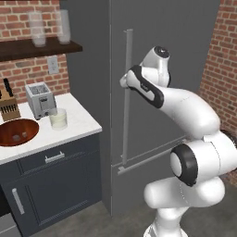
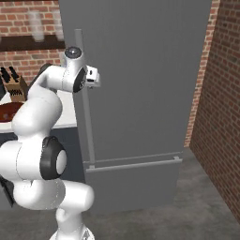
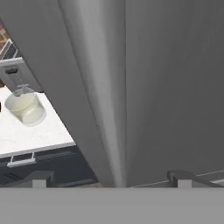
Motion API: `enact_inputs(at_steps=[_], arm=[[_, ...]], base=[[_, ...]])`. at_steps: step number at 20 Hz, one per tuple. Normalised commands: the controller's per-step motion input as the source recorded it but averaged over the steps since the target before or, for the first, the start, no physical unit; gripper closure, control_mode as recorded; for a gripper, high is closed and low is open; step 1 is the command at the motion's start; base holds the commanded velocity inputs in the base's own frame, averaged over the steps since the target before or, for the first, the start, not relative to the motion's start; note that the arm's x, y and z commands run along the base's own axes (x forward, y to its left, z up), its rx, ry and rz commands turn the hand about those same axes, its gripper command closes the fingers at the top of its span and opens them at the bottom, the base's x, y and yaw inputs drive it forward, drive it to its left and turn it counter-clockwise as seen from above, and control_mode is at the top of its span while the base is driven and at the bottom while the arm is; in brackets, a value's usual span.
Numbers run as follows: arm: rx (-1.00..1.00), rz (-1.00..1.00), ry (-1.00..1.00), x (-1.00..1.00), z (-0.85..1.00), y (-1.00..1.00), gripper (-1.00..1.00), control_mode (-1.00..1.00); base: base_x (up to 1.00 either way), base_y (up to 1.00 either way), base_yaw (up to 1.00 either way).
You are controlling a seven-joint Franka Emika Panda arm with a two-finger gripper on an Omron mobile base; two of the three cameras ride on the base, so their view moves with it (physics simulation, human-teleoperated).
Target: Grab a lemon wedge from the fridge and one ice cube from the ice bowl, and put them in the glass of lemonade.
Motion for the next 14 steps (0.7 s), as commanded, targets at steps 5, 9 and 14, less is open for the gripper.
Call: enact_inputs(at_steps=[5, 9, 14], arm=[[0.0, 0.0, 0.0, 0.34, -0.03, -0.06, -1.0, -1.0], [0.0, 0.0, 0.0, 0.31, -0.18, 0.0, -1.0, -1.0], [0.0, 0.0, 0.0, 0.31, -0.29, 0.05, -1.0, -1.0]], base=[[0.0, 0.0, 0.0], [0.0, 0.0, 0.0], [0.0, 0.0, 0.0]])
